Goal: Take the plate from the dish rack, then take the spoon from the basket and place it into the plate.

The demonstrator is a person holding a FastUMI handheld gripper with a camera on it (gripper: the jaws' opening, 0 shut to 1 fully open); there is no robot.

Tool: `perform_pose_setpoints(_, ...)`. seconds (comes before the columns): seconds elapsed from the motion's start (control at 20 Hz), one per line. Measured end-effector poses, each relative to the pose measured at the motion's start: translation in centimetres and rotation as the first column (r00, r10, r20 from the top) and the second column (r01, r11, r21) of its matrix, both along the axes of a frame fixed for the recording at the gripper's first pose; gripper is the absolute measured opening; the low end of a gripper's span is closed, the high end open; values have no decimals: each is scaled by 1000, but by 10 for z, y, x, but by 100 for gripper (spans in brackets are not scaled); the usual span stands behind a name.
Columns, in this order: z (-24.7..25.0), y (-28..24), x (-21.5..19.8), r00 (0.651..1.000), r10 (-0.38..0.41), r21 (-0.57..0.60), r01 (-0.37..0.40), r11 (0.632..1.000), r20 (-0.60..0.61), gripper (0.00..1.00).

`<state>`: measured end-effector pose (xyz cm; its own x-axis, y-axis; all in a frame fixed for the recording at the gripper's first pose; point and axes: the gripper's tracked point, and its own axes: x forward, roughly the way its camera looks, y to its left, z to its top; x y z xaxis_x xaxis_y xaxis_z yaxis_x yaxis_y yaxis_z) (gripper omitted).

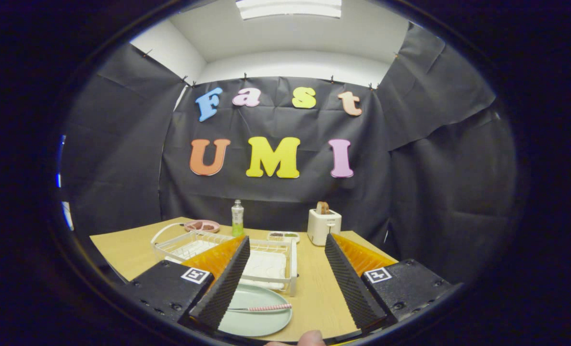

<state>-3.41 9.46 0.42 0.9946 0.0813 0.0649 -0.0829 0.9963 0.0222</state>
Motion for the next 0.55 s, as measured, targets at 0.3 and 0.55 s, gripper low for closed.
perform_pose_setpoints(0.3,2,-1,1,1000,-5,11,5,1000,8,100)
perform_pose_setpoints(0.55,0,-6,4,1000,-15,29,15,999,-3,100)
